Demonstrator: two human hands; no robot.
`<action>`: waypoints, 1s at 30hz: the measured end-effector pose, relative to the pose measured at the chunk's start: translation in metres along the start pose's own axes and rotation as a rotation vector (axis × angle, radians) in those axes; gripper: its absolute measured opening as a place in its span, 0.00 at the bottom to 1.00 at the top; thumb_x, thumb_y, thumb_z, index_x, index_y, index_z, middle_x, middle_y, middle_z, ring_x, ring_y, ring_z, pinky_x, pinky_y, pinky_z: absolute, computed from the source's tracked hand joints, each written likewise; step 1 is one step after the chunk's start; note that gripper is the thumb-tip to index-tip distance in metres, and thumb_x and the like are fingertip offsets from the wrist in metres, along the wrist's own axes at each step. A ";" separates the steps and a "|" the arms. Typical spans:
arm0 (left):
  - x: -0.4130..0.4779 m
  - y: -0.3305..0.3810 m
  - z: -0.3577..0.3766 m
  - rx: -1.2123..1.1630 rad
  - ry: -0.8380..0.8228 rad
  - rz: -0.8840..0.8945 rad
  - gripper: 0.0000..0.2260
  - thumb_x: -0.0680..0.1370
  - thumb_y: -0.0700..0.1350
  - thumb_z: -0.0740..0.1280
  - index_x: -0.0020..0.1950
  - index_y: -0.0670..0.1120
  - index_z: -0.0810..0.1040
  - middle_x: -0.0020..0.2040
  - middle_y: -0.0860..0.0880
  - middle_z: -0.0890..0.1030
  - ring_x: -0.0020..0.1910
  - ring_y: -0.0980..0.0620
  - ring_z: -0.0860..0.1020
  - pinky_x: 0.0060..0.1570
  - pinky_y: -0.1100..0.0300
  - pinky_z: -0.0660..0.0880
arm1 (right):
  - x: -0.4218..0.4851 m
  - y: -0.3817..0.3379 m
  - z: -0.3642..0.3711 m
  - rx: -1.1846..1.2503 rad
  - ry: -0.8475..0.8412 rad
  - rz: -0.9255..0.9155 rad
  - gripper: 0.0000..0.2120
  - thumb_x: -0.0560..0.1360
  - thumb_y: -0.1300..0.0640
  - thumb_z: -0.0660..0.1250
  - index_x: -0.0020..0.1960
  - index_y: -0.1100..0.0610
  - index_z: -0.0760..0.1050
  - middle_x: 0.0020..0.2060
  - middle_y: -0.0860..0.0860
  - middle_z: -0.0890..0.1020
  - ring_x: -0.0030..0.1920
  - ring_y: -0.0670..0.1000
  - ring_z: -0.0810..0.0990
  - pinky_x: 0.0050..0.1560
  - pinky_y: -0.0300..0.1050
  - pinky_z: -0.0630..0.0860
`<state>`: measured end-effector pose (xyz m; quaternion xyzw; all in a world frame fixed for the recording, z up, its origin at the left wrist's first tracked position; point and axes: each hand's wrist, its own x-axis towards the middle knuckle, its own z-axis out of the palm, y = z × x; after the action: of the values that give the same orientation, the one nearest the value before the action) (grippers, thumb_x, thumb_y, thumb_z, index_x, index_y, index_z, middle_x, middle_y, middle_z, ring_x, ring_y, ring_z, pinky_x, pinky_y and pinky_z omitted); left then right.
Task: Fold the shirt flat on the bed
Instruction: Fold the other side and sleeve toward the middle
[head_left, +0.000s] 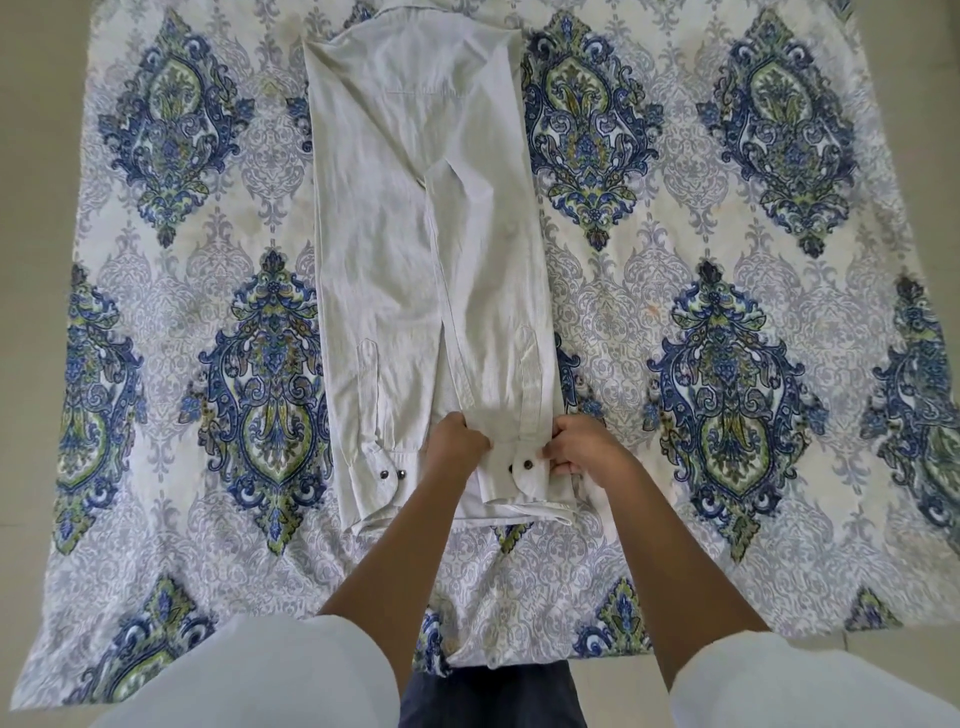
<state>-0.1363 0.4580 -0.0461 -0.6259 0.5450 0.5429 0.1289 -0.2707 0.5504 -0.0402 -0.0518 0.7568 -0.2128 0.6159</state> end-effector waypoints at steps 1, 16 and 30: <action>0.001 -0.001 -0.002 0.004 -0.022 -0.004 0.07 0.72 0.34 0.66 0.47 0.43 0.74 0.39 0.49 0.77 0.45 0.46 0.78 0.50 0.51 0.78 | 0.001 0.000 0.000 -0.020 0.005 -0.002 0.11 0.70 0.72 0.68 0.37 0.57 0.74 0.37 0.53 0.79 0.36 0.51 0.79 0.35 0.40 0.79; 0.051 0.075 -0.036 -0.172 0.193 -0.025 0.15 0.80 0.41 0.54 0.58 0.33 0.73 0.53 0.37 0.78 0.55 0.38 0.77 0.47 0.51 0.73 | 0.038 -0.070 -0.013 0.063 0.249 -0.197 0.12 0.76 0.58 0.66 0.55 0.65 0.76 0.47 0.56 0.80 0.44 0.54 0.78 0.43 0.44 0.73; 0.147 0.202 -0.128 -0.523 0.082 0.139 0.06 0.78 0.43 0.63 0.44 0.40 0.73 0.35 0.47 0.75 0.32 0.50 0.73 0.27 0.62 0.69 | 0.108 -0.252 -0.068 0.040 0.383 -0.419 0.08 0.76 0.60 0.64 0.38 0.58 0.72 0.36 0.53 0.74 0.37 0.52 0.72 0.35 0.42 0.66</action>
<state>-0.2600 0.2061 -0.0316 -0.6204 0.4326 0.6470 -0.0968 -0.4071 0.3038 -0.0310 -0.1535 0.8278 -0.3562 0.4052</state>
